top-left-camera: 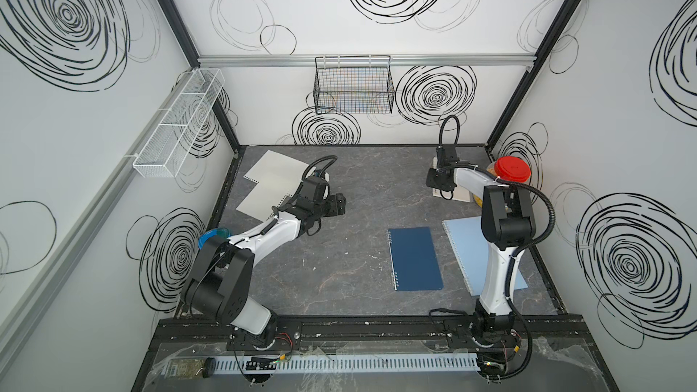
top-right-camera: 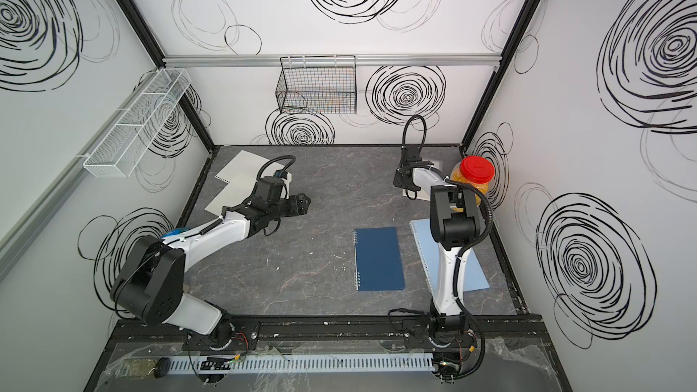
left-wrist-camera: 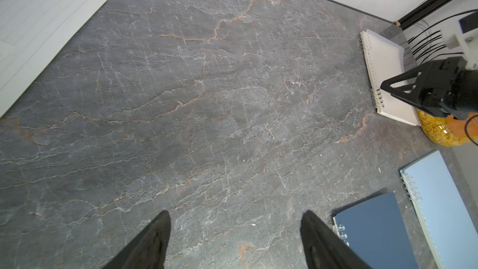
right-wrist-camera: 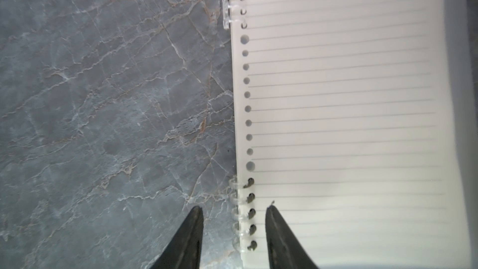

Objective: Tear off pages from different notebooks
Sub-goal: Move the notebook to the center of the board.

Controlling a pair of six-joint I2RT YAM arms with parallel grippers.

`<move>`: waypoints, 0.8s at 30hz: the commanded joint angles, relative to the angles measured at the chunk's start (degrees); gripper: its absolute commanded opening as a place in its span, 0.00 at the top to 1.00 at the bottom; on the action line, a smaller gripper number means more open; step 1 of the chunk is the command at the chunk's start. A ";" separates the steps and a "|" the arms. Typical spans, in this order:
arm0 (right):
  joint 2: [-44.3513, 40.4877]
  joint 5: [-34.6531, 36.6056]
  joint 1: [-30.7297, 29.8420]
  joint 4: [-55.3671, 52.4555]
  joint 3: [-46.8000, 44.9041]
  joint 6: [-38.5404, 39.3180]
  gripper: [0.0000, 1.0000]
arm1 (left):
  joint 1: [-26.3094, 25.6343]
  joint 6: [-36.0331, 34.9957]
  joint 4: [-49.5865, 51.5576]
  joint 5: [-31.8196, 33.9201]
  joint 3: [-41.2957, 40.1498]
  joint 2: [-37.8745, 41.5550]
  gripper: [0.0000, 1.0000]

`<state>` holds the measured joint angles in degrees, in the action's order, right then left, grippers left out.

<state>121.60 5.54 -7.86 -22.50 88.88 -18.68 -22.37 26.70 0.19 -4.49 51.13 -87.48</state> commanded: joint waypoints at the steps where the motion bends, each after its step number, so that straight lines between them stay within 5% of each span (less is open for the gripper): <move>1: 1.35 -0.57 -0.32 -2.06 1.85 0.98 0.58 | 0.31 -1.12 -0.45 -0.26 1.78 -0.23 0.18; 24: 6.68 -2.99 -2.38 -6.27 7.64 7.86 0.67 | 0.17 -2.09 0.86 0.43 2.87 -0.67 0.16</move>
<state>126.93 5.10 -8.56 -26.37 95.04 -13.65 -22.39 25.85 0.73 -4.45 52.29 -87.72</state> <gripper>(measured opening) 0.337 0.834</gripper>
